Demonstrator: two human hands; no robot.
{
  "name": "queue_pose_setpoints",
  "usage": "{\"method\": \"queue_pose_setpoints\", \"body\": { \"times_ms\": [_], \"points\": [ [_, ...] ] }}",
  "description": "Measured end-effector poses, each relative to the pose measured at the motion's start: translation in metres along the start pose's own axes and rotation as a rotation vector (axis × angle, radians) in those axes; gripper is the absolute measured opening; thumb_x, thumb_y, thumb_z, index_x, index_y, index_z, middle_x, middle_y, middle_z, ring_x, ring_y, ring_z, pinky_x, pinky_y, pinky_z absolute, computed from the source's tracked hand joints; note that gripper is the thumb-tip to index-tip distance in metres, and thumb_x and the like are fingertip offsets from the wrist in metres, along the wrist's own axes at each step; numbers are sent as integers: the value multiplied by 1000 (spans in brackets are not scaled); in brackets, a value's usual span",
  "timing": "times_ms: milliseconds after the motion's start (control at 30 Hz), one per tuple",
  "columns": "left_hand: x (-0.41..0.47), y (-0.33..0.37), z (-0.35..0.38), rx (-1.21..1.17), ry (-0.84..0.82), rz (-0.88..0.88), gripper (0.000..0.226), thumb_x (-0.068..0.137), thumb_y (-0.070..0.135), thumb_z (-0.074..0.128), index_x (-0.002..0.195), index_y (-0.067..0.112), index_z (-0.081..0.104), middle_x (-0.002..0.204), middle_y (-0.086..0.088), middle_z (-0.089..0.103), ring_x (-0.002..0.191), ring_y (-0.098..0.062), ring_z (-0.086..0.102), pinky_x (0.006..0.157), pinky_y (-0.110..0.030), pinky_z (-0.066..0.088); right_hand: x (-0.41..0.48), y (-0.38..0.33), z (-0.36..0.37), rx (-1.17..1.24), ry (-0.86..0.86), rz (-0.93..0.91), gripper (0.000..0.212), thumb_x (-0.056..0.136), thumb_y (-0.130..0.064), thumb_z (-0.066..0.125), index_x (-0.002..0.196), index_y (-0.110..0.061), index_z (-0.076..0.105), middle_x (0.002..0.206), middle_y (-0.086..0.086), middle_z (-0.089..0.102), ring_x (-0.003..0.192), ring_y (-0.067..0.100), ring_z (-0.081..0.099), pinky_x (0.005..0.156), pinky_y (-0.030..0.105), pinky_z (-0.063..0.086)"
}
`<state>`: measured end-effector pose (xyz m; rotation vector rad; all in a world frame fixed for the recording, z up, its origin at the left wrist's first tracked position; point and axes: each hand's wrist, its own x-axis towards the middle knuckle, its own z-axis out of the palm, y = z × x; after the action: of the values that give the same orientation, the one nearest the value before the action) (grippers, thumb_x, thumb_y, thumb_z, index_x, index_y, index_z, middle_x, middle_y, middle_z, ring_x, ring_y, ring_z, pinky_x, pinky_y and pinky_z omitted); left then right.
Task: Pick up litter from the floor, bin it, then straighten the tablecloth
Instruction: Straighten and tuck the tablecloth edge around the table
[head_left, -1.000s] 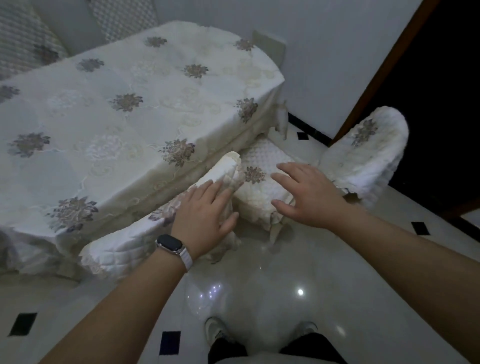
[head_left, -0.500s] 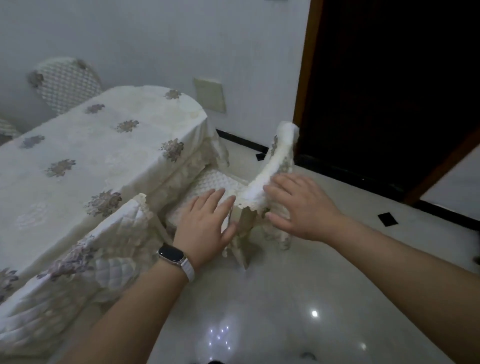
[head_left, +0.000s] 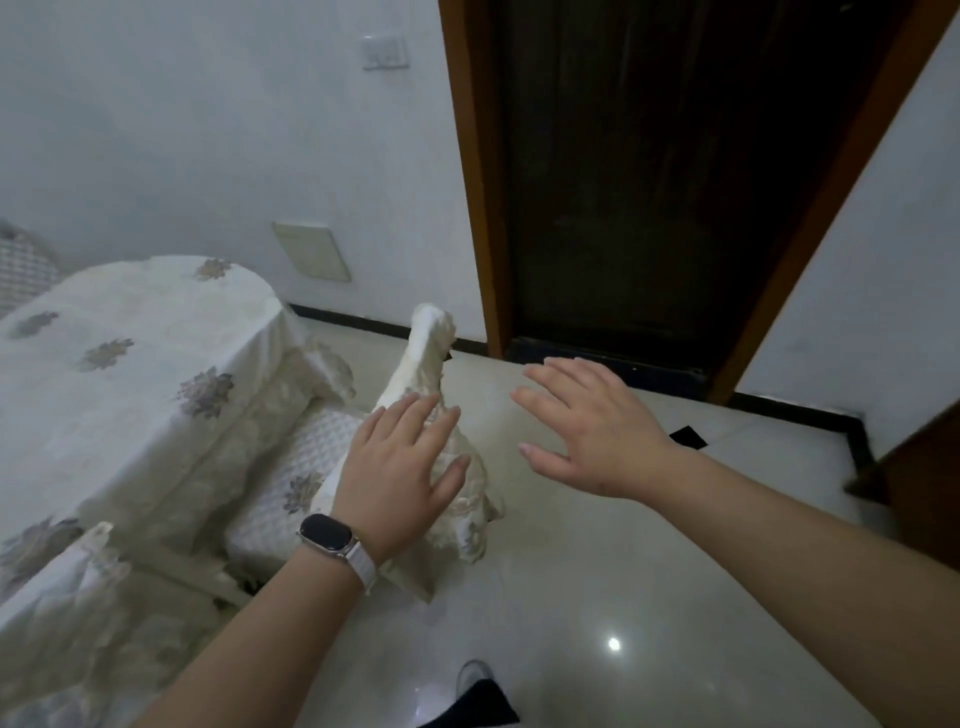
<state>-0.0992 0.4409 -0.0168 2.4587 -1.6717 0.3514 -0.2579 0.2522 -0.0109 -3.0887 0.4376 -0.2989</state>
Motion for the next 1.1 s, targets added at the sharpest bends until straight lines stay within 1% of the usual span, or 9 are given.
{"method": "queue_pose_setpoints", "body": {
  "times_ms": [167, 300, 367, 500, 667, 833, 1000, 1100],
  "points": [
    [54, -4, 23, -41, 68, 32, 51, 92, 50, 45, 131, 20, 57, 138, -6, 54, 129, -24, 46, 104, -45, 38, 31, 34, 9, -19, 27, -15, 59, 91, -62, 33, 137, -27, 45, 143, 3, 48, 134, 25, 40, 111, 39, 21],
    [105, -15, 54, -45, 70, 46, 52, 93, 52, 44, 134, 22, 53, 141, -4, 51, 130, -23, 44, 106, -41, 33, 67, 66, 19, -35, -5, 0, 58, 91, -63, 33, 138, -29, 42, 145, 1, 45, 136, 23, 37, 111, 39, 17],
    [130, -22, 70, -77, 88, 51, 50, 93, 51, 46, 133, 21, 54, 139, -6, 53, 128, -24, 46, 104, -41, 36, 87, 81, 23, -33, -15, 18, 58, 91, -62, 33, 138, -30, 43, 145, 0, 46, 135, 23, 38, 111, 39, 18],
    [176, -40, 96, -111, 127, 24, 47, 92, 48, 47, 128, 19, 58, 135, -9, 56, 124, -28, 49, 100, -44, 39, 134, 112, 32, -60, -64, -13, 58, 91, -61, 36, 138, -29, 42, 145, 1, 46, 135, 22, 39, 111, 38, 19],
    [218, -70, 115, -89, 94, -36, 48, 91, 48, 46, 128, 19, 58, 135, -9, 56, 126, -29, 49, 101, -46, 40, 198, 135, 43, -62, -83, -69, 58, 91, -60, 37, 139, -27, 44, 146, 1, 45, 136, 23, 37, 113, 38, 19],
    [235, -97, 119, -59, 69, -102, 46, 91, 47, 50, 128, 20, 58, 135, -9, 56, 127, -29, 48, 101, -45, 40, 251, 140, 57, 6, -84, -169, 59, 93, -58, 36, 140, -25, 44, 147, 3, 44, 137, 24, 36, 114, 44, 27],
    [223, -114, 122, -26, 120, -186, 42, 88, 43, 56, 122, 19, 59, 128, -9, 60, 120, -30, 53, 97, -45, 43, 292, 135, 80, 39, -78, -317, 59, 92, -58, 38, 139, -24, 46, 146, 3, 44, 136, 22, 35, 114, 40, 25],
    [211, -118, 130, 5, 100, -283, 43, 88, 44, 52, 120, 17, 62, 127, -10, 61, 118, -31, 54, 95, -45, 44, 313, 132, 100, 82, -93, -419, 57, 91, -58, 40, 136, -24, 47, 142, 4, 47, 132, 24, 39, 111, 40, 28]
  ]
}}
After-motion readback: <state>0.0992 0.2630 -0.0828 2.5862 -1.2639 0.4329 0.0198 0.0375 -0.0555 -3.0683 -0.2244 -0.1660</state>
